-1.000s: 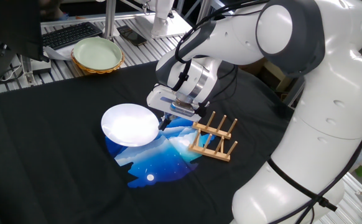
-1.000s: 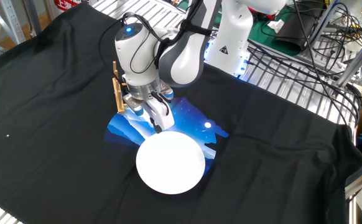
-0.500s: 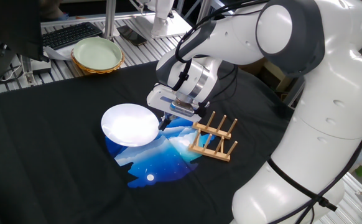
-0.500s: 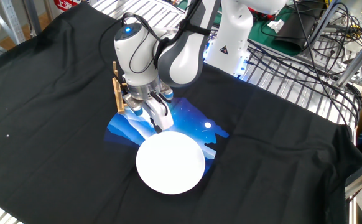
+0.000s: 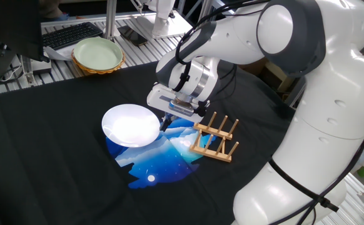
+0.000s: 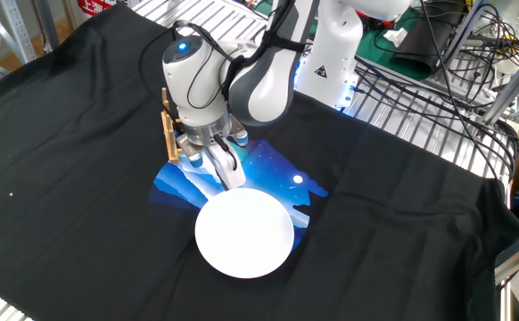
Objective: Put the dish on the dish rack
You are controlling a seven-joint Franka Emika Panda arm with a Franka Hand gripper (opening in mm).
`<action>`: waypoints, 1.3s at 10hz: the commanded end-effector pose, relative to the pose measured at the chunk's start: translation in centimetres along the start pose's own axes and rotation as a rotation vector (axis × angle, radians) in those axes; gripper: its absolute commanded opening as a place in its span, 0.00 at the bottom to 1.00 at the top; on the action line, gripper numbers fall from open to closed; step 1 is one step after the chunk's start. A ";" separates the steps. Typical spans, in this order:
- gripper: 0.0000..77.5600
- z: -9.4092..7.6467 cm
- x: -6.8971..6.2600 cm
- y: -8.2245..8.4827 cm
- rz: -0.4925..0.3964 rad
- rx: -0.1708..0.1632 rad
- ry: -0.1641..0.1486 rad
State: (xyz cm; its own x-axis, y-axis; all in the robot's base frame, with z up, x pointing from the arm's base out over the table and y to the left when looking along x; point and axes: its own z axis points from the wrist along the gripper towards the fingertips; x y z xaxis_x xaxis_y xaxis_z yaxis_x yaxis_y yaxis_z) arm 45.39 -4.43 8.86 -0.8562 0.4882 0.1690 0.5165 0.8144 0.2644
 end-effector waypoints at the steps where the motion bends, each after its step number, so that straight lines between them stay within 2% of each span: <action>1: 0.00 -0.1 -0.1 0.1 -0.003 -0.015 0.003; 13: 0.00 0.0 0.0 -0.1 -0.007 -0.026 0.009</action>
State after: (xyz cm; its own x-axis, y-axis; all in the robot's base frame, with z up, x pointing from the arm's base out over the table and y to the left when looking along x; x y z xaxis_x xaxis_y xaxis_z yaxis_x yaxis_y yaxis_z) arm 45.25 -4.46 8.76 -0.8603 0.4780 0.1774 0.5098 0.8104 0.2888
